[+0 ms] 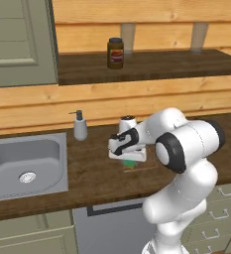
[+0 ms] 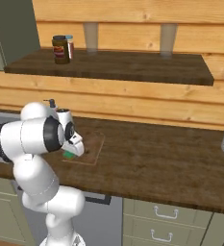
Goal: Pick up the sponge from the counter and clean the cutting board by briefly scrubbing or pressing down on the cutting board. Once finished, release the sponge.
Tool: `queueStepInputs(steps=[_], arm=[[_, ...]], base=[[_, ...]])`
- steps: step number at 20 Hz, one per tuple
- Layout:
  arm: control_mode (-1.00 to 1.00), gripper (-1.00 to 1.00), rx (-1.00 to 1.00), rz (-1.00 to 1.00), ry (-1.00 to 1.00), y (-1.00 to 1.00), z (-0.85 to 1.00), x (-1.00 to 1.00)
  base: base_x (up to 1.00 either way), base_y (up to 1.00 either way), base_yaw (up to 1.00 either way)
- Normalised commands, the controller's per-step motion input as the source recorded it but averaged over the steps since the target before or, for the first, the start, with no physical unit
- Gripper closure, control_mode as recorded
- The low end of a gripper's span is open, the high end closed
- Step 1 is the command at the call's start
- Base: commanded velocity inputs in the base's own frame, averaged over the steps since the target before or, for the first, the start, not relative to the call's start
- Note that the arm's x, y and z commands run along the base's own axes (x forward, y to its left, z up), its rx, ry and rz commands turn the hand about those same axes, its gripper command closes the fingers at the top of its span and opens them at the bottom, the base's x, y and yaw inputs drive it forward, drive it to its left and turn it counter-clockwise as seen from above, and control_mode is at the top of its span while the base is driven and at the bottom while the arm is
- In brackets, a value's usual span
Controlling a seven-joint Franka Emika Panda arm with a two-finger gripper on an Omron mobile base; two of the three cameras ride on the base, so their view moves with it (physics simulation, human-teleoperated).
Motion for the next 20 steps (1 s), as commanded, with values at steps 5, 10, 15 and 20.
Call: queueStepInputs(steps=[5, 10, 15, 20], arm=[[-1.0, 1.0, -0.02, 0.0, -0.01, 0.2, -0.39, 0.0], [-1.0, 1.0, 0.01, 0.0, -0.01, 0.01, -0.05, 0.53], [-1.0, 1.0, 0.01, 0.0, -0.01, 0.0, 0.0, 0.78], [-1.0, 1.0, -0.02, 0.0, 0.0, -0.04, -0.23, 0.54]], base=[[0.0, 0.0, 0.0], [0.0, 0.0, 0.0], [0.0, 0.0, 0.0], [0.0, 0.0, 0.0]])
